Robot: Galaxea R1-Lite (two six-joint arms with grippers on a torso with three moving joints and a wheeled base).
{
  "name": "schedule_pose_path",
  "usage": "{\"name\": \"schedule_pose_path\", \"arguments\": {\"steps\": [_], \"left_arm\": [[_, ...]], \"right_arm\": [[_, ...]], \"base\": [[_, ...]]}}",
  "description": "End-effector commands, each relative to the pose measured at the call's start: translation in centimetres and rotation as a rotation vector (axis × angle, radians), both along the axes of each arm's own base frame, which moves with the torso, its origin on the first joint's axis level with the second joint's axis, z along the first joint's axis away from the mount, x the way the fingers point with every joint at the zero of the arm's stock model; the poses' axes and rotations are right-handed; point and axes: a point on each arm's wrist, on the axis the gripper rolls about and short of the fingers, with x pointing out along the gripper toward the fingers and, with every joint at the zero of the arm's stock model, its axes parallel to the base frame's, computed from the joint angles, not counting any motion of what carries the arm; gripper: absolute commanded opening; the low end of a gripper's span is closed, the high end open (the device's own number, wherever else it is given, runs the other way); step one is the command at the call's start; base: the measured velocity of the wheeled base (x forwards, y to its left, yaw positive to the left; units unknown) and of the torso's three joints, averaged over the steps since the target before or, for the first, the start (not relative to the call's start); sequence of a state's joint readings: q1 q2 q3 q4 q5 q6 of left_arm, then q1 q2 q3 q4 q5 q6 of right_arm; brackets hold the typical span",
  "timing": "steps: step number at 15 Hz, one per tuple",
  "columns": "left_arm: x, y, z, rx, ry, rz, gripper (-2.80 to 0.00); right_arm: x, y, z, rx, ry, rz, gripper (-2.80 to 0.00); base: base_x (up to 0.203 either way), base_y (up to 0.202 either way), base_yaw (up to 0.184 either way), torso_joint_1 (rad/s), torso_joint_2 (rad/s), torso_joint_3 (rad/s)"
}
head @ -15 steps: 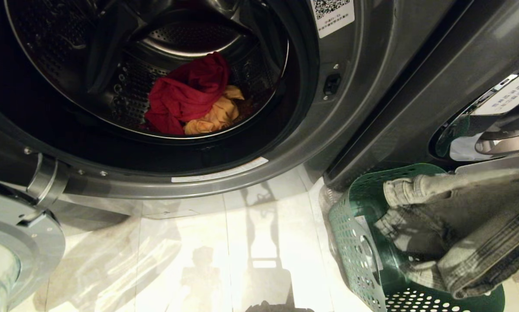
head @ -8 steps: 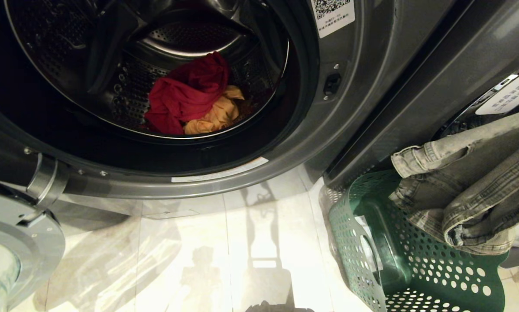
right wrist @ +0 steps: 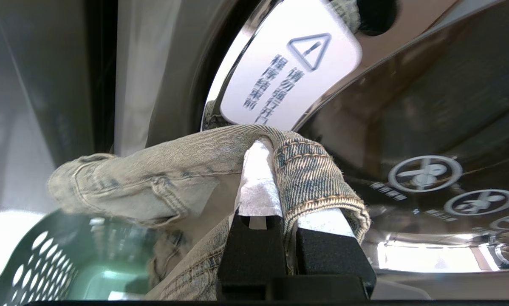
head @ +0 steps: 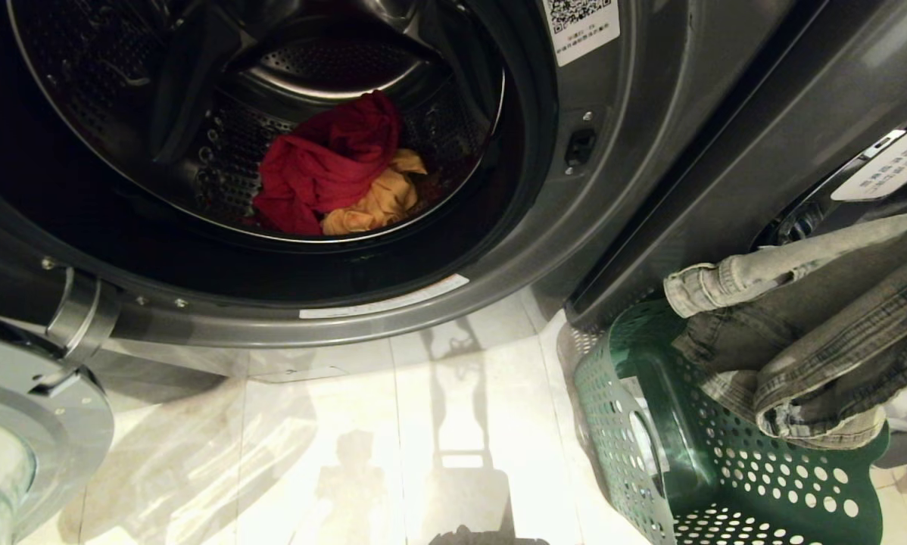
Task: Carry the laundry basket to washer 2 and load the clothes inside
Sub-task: Place the clothes into the washing machine
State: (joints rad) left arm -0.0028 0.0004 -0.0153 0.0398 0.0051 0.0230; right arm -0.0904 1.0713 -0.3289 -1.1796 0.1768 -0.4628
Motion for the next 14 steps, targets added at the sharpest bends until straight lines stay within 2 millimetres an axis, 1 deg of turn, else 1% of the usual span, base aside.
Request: {"name": "schedule_pose_path", "arguments": {"steps": [1,4,7,10,12,14], "left_arm": [[0.0,0.0,0.0,0.0,0.0,0.001,-2.8],[0.0,0.0,0.0,0.0,0.0,0.001,-2.8],[0.0,0.0,0.0,0.0,0.0,0.0,-2.8],[0.0,0.0,0.0,0.0,0.0,0.001,-2.8],[0.0,0.0,0.0,0.0,0.0,0.001,-2.8],[0.0,0.0,0.0,0.0,0.0,-0.001,-2.8]], "right_arm": [[-1.0,0.1,-0.9,-0.006,-0.061,0.001,-2.8],[-2.1,0.2,-3.4,0.0,-0.011,-0.002,-2.8],[-2.1,0.2,-4.1,0.021,0.035,-0.005,-2.8],[-1.8,0.0,-5.3,0.081,0.151,-0.033,-2.8],[-1.5,0.0,-5.5,0.101,0.196,-0.041,-2.8],[-1.5,0.0,-5.7,0.096,0.205,-0.035,-2.8]], "base": [[0.0,0.0,0.0,0.0,0.0,0.0],[0.0,0.0,0.0,0.0,0.0,0.0],[0.0,0.0,0.0,0.0,0.0,0.0],[0.0,0.0,0.0,0.0,0.0,0.0],[0.0,0.0,0.0,0.0,0.0,0.0],[-0.001,-0.004,0.029,0.0,0.0,0.0]]}}
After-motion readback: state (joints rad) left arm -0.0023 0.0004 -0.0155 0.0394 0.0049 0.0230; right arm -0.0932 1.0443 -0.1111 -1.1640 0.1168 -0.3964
